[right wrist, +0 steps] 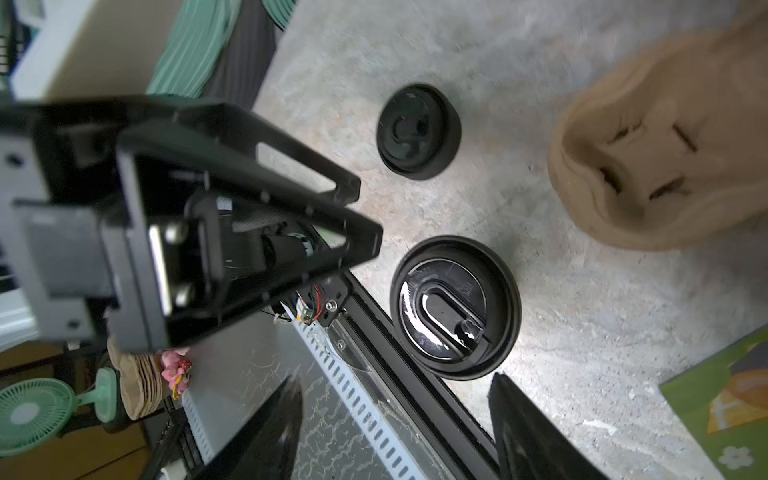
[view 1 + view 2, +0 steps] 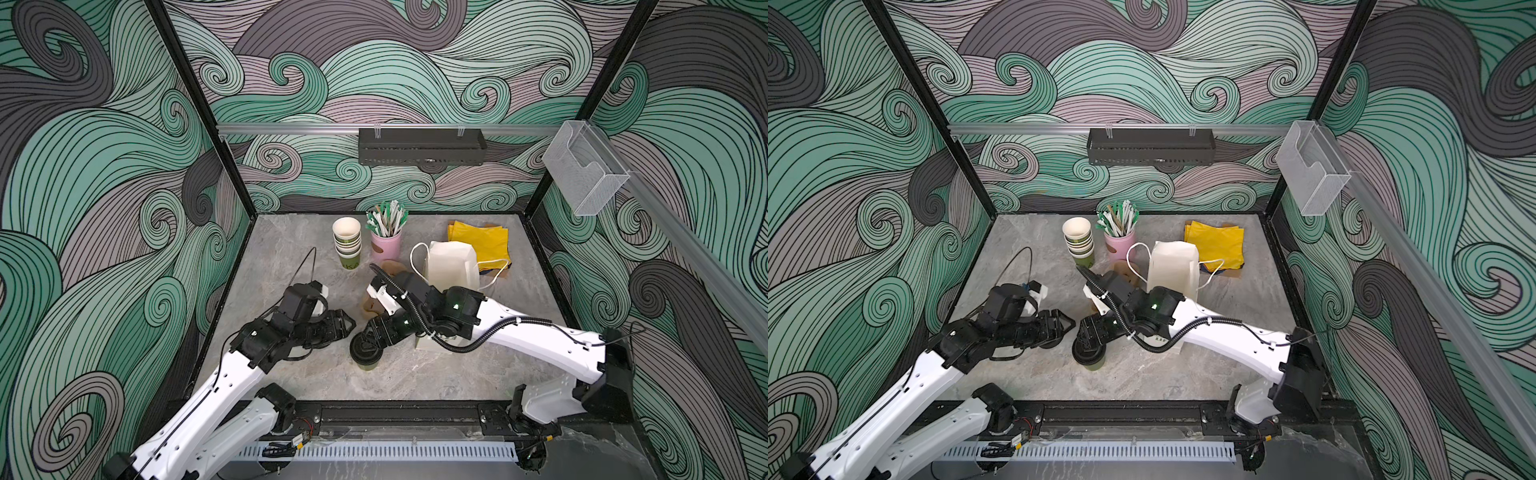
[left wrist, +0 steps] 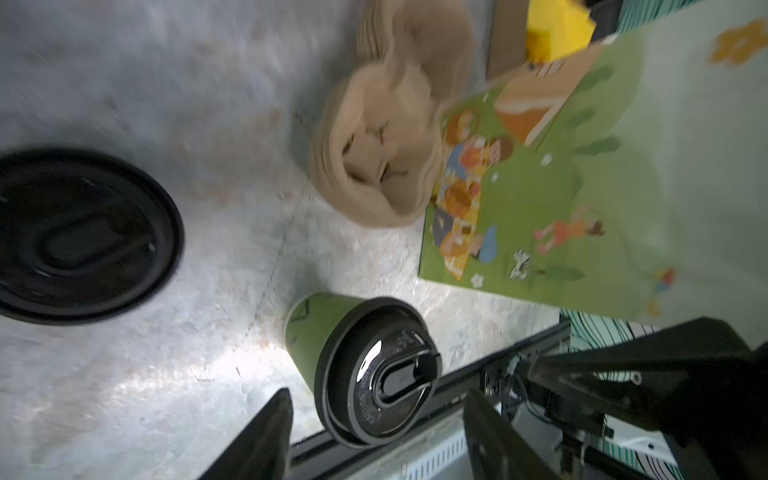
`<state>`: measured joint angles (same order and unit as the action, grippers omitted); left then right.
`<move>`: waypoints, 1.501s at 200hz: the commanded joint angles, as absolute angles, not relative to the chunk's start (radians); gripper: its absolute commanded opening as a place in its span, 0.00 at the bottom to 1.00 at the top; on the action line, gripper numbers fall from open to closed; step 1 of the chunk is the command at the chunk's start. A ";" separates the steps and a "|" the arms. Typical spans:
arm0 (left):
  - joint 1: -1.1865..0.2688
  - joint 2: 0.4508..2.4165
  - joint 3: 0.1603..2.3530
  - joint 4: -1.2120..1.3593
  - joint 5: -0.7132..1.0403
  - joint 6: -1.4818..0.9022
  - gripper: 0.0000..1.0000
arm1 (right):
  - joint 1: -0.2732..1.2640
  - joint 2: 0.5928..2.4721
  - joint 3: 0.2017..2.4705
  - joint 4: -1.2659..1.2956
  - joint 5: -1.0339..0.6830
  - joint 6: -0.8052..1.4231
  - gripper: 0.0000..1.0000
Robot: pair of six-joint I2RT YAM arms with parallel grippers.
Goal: Pack the takeout coffee
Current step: 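Open both grippers and lift them off the lidded green cup, then reach the left gripper to the paper cup stack while the right nears the bag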
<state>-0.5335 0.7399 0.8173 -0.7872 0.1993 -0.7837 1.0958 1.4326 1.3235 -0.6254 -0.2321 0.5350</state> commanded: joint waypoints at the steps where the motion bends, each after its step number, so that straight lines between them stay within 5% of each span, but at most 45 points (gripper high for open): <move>1: -0.535 0.687 0.887 -0.820 -0.094 -0.722 0.69 | 1.099 1.333 1.364 -0.581 -0.168 0.361 0.72; 35: -0.507 0.823 1.016 -0.755 -0.211 -0.627 0.70 | 1.094 1.254 1.354 -0.537 -0.018 0.288 0.72; 87: -0.302 1.232 1.366 -0.743 0.013 -0.529 0.76 | 1.087 1.208 1.332 -0.535 0.176 0.267 0.72; 123: -0.254 1.522 1.654 -0.844 0.016 -0.434 0.75 | 1.085 1.148 1.249 -0.478 0.236 0.289 0.72; 192: -0.229 1.888 2.048 -1.037 -0.103 -0.325 0.55 | 1.083 1.070 1.157 -0.449 0.282 0.310 0.73; 300: -0.227 2.142 2.291 -1.135 -0.087 -0.292 0.34 | 1.083 1.040 1.102 -0.433 0.273 0.345 0.74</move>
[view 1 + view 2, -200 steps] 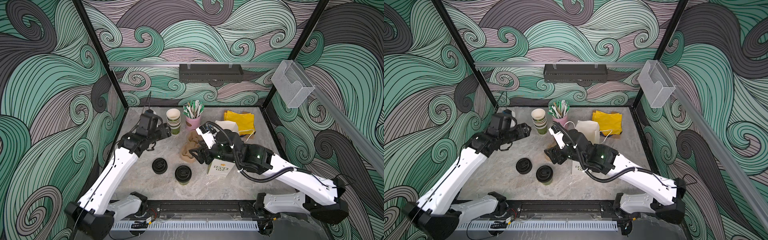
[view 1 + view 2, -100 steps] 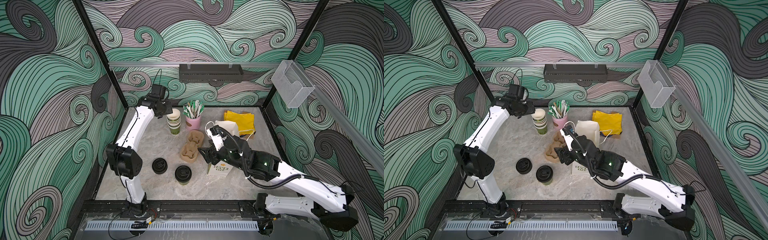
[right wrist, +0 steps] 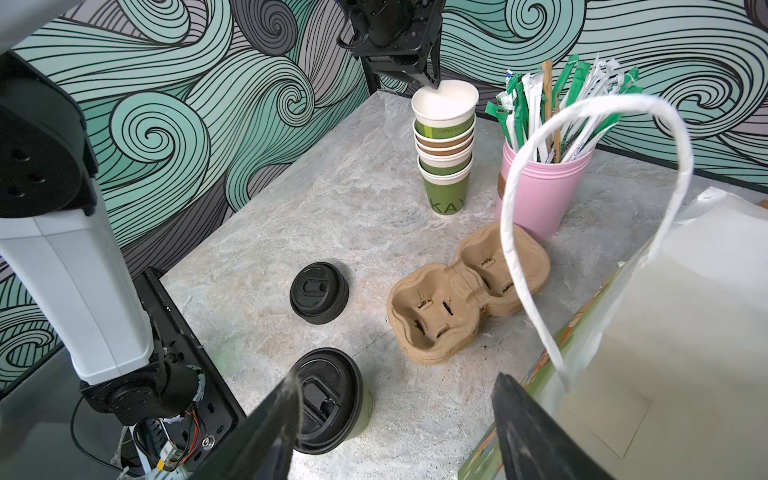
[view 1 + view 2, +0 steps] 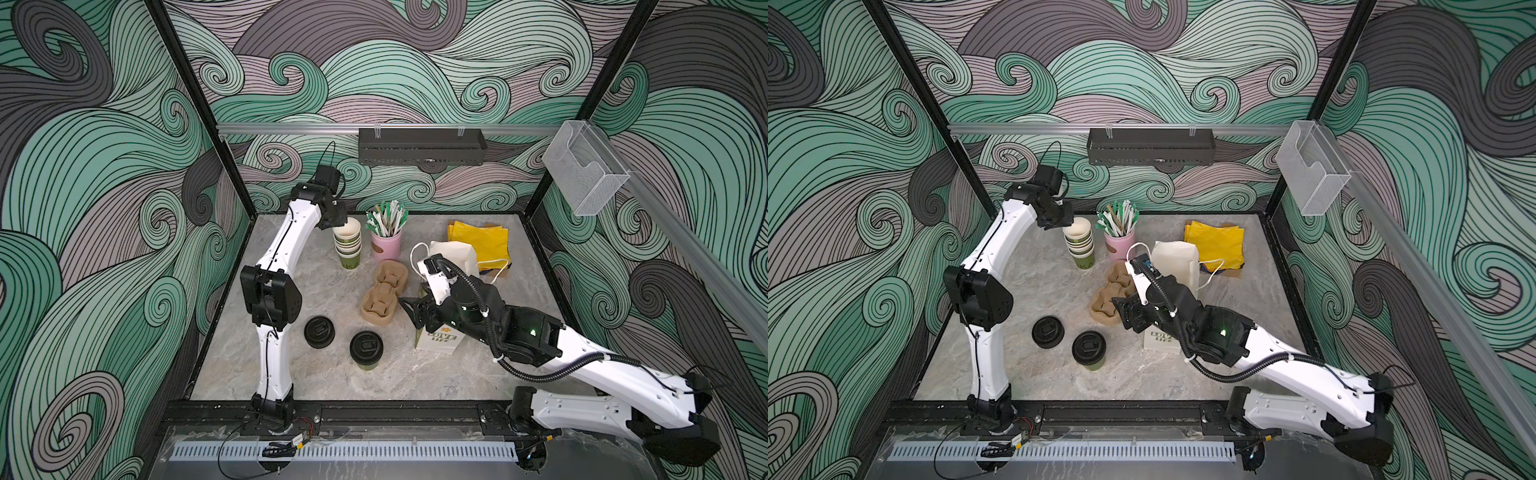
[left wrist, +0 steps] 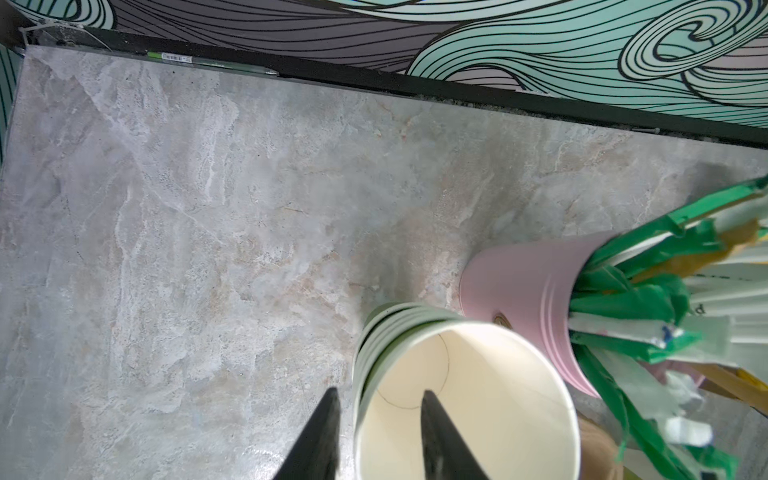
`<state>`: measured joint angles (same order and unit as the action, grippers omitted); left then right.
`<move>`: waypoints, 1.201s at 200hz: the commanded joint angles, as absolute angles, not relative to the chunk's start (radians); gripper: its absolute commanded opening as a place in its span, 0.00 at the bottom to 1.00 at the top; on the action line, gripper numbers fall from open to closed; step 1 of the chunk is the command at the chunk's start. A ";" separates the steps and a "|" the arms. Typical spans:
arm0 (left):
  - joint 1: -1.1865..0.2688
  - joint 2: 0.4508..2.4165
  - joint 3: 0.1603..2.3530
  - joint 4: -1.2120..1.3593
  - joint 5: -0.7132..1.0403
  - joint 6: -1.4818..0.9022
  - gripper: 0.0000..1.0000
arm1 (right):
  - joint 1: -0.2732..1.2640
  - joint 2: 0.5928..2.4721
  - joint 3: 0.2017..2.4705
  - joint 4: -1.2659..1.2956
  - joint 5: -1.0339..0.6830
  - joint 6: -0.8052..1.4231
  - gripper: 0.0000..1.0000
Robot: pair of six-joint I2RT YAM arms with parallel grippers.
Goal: Pack the takeout coffee
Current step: 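Reach the left gripper to the paper cup stack while the right nears the bag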
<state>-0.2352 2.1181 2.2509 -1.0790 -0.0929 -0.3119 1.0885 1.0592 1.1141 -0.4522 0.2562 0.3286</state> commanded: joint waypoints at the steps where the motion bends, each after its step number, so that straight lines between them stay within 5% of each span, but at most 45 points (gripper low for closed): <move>1: -0.227 2.142 2.292 -1.134 -0.087 -0.293 0.34 | 1.083 1.040 1.102 -0.434 0.273 0.345 0.74; 41: -0.227 2.157 2.298 -1.146 -0.102 -0.285 0.30 | 1.083 1.051 1.100 -0.427 0.273 0.345 0.74; 94: -0.227 2.160 2.309 -1.143 -0.107 -0.282 0.11 | 1.083 1.061 1.102 -0.427 0.268 0.347 0.74; 156: -0.226 2.146 2.348 -1.150 -0.104 -0.303 0.00 | 1.083 1.064 1.098 -0.421 0.263 0.353 0.75; 240: -0.224 2.047 2.345 -1.109 -0.040 -0.359 0.00 | 1.083 1.045 1.088 -0.429 0.270 0.358 0.75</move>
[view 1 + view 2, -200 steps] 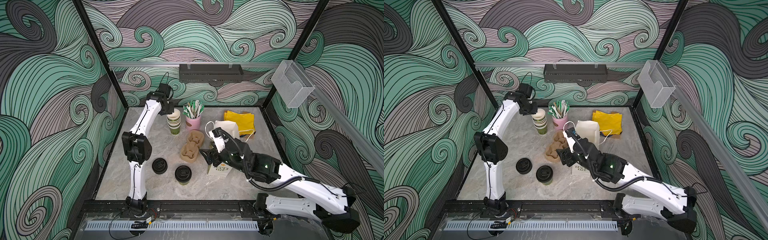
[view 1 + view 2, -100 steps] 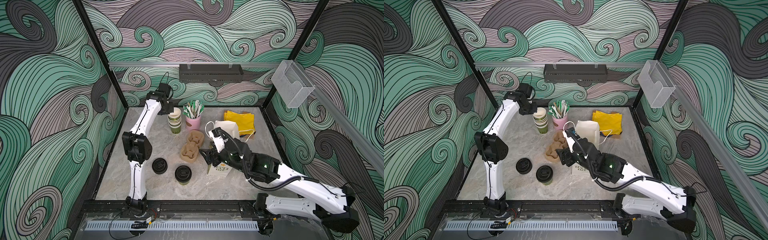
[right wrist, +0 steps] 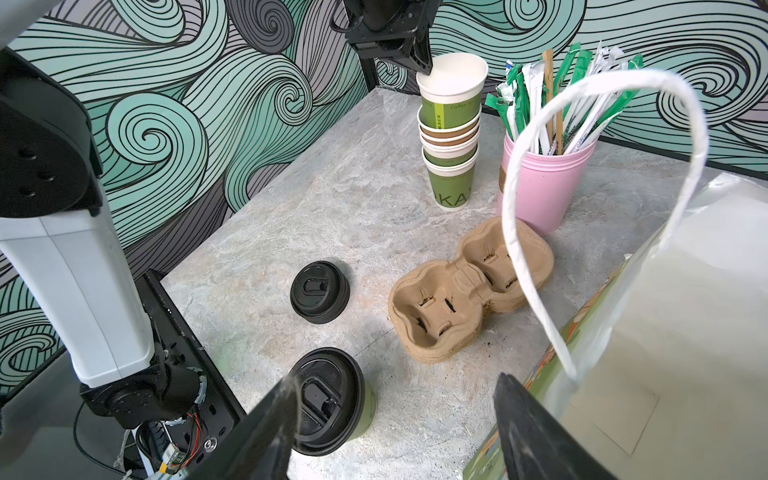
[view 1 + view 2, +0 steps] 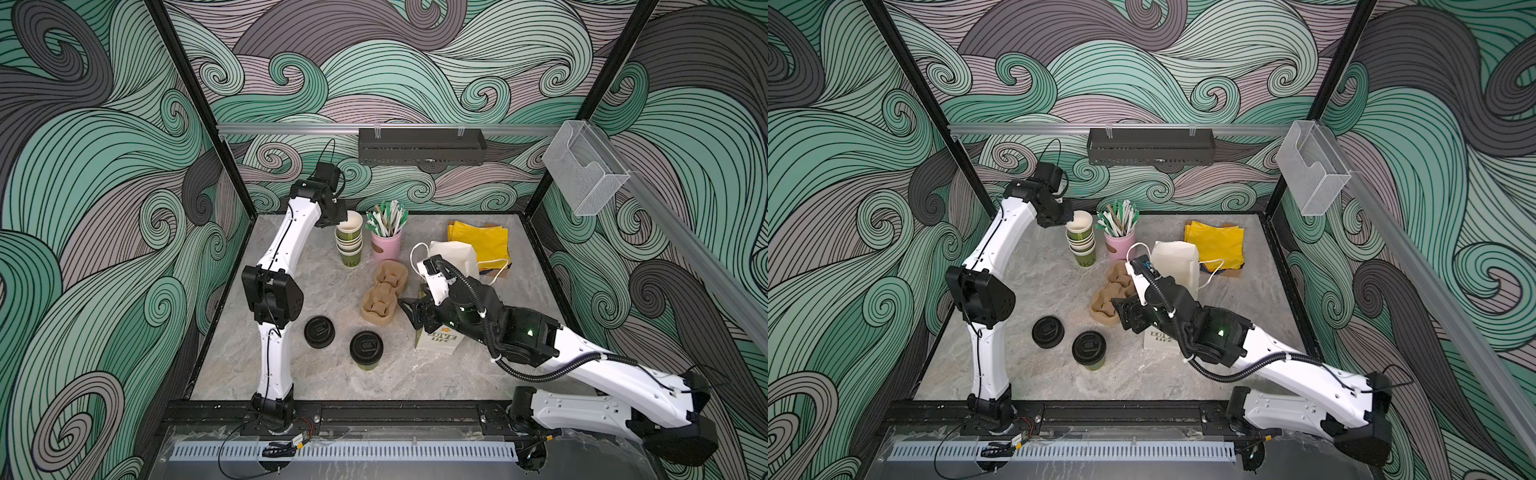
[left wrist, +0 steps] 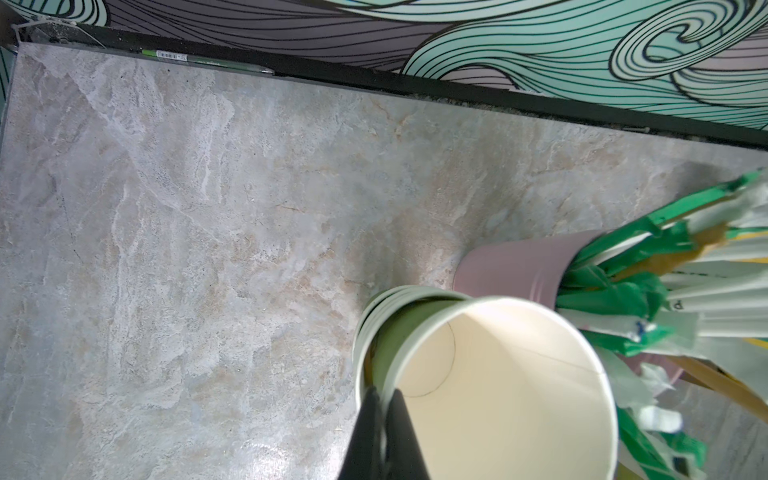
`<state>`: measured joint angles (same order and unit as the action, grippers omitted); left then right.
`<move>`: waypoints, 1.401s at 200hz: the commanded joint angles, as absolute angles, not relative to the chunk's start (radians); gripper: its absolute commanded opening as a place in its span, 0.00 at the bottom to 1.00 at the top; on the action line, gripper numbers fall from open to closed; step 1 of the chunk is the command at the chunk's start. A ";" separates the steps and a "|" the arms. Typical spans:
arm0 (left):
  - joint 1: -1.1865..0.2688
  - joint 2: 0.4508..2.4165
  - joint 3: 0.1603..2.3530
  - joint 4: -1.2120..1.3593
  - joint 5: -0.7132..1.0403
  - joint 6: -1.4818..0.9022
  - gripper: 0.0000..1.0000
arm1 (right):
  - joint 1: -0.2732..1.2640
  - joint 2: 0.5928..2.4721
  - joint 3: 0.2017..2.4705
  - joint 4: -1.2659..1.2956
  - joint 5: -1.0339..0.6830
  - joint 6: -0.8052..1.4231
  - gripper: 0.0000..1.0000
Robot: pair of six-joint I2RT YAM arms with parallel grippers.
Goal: Pack the takeout coffee
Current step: 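Reach the left gripper to the paper cup stack while the right nears the bag, then lift the top green paper cup off the stack with the left gripper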
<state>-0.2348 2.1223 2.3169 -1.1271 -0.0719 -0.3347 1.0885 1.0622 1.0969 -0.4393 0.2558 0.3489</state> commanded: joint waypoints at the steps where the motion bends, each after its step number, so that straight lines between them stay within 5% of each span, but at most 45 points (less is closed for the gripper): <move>1: -0.224 2.045 2.345 -1.110 -0.040 -0.359 0.00 | 1.083 1.046 1.088 -0.429 0.270 0.358 0.75; 121: -0.225 1.772 2.203 -1.076 0.008 -0.354 0.00 | 1.081 1.049 1.112 -0.463 0.282 0.365 0.76; 280: -0.235 0.913 1.309 -1.418 -0.035 -0.528 0.00 | 1.082 1.139 1.175 -0.506 0.134 0.311 0.76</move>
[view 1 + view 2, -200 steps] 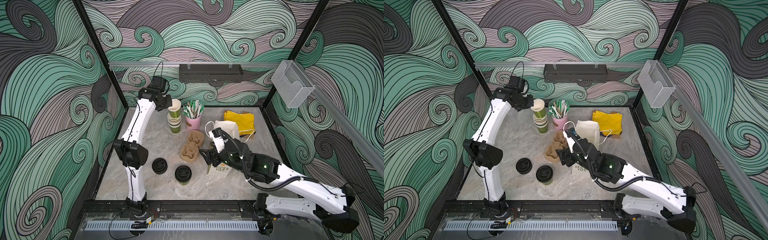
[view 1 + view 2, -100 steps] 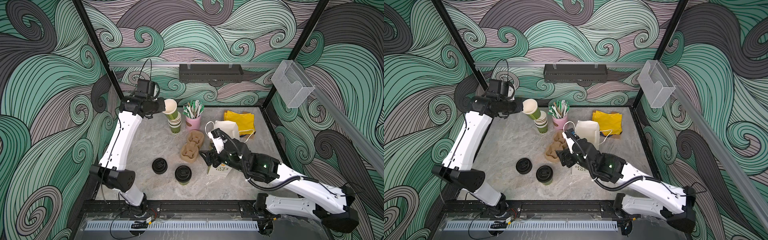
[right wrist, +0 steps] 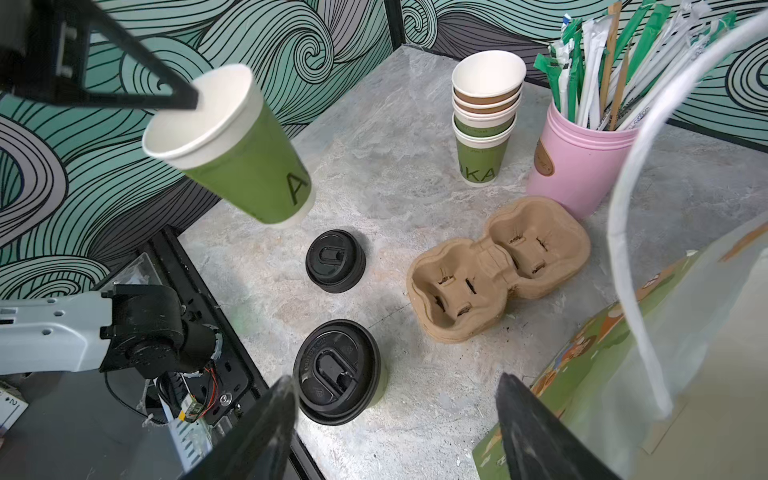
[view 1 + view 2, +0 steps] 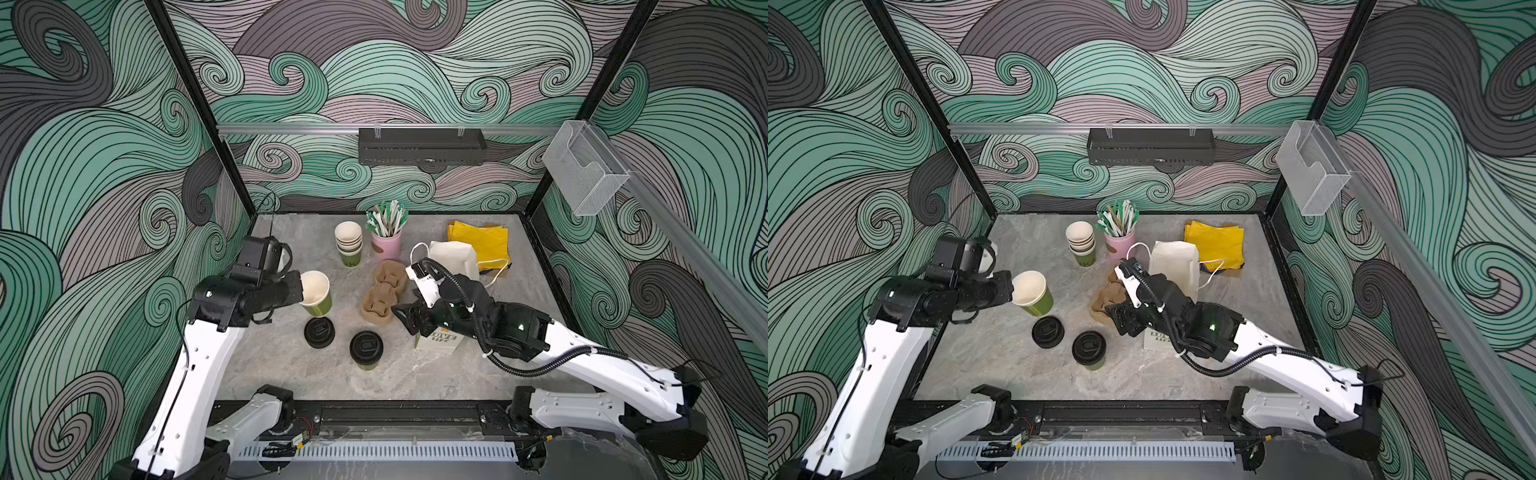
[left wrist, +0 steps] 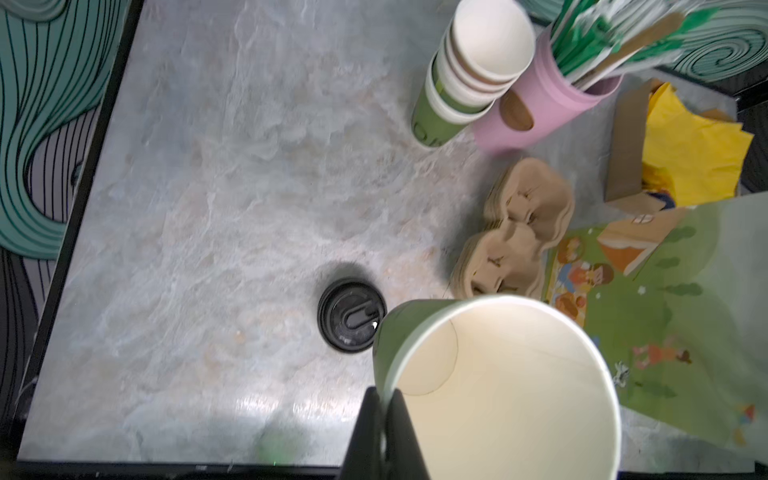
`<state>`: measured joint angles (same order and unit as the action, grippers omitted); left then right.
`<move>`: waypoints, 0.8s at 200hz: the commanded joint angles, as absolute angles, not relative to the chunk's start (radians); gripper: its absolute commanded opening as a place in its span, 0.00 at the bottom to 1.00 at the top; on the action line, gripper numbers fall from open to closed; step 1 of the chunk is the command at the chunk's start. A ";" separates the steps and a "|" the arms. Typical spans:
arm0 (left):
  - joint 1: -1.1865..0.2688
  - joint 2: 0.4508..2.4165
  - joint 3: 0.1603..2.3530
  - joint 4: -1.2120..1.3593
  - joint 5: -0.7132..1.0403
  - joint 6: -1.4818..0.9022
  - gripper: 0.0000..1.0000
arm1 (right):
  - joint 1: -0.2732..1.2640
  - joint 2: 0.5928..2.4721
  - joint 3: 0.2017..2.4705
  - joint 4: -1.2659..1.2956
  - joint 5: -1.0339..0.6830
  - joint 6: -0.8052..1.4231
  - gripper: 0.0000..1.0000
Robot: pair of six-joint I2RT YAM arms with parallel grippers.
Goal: Pack the takeout coffee
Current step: 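Lift the top green paper cup off the stack with the left gripper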
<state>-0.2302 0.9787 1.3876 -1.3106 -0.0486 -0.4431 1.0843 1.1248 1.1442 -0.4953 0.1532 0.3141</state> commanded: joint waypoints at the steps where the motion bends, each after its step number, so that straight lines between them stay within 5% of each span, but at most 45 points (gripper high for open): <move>1: -0.236 0.910 1.303 -1.418 -0.032 -0.532 0.00 | 1.082 1.139 1.175 -0.506 0.133 0.310 0.76; 78: -0.501 0.744 0.931 -1.326 -0.059 -0.932 0.00 | 1.082 1.170 1.213 -0.531 0.122 0.305 0.77; 160: -0.722 0.731 0.738 -1.117 -0.222 -1.009 0.00 | 1.082 1.187 1.231 -0.545 0.110 0.301 0.77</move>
<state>-0.6613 0.7189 0.7475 -1.1969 -0.1268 -0.9760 1.0843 1.1805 1.2022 -0.5358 0.1184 0.3130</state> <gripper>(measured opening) 0.049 0.769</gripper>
